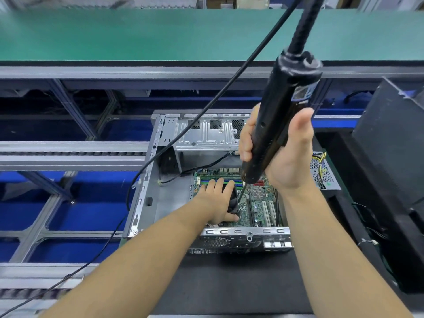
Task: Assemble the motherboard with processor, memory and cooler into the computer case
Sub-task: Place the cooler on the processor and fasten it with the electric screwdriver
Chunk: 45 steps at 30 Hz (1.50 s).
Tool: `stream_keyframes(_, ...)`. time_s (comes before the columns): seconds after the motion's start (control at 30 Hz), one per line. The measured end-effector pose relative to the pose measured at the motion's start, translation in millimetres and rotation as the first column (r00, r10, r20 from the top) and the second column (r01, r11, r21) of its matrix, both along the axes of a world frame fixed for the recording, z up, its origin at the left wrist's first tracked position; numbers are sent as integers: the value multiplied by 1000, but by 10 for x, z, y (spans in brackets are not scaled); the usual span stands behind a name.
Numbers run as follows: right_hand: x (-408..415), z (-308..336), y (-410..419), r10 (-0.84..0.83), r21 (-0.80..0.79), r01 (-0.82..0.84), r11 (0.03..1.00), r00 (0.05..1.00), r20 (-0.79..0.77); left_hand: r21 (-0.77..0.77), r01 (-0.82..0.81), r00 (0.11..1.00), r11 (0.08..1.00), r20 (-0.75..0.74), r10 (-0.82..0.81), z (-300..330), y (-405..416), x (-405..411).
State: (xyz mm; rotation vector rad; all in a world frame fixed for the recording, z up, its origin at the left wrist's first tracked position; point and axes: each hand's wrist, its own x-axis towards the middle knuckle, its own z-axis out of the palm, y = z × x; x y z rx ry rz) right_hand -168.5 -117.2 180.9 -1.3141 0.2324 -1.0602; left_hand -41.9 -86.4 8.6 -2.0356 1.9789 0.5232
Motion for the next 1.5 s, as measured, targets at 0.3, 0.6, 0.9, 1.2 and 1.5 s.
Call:
stream_keyframes(0.3, 315, 66, 74, -113, 121, 102, 987, 990, 86, 19, -129, 878, 991, -462, 124, 226, 156, 699)
stream_keyframes(0.6, 540, -108, 163, -189, 95, 186, 978, 982, 22, -26, -128, 909, 991, -403, 107, 4, 362, 758)
stream_keyframes(0.9, 657, -248, 154, -150, 142, 151, 978, 989, -18, -27, -175, 892, 984, -428, 147, -64, 335, 767)
stream_keyframes(1.2, 688, -267, 153, -134, 136, 137, 981, 990, -36, -29, -178, 883, 984, -447, 146, -63, 302, 775)
stream_keyframes(1.5, 700, -289, 286, -43, 50, 47, 998, 997, -68, 128, -336, 872, 933, -333, 360, -3, 330, 714)
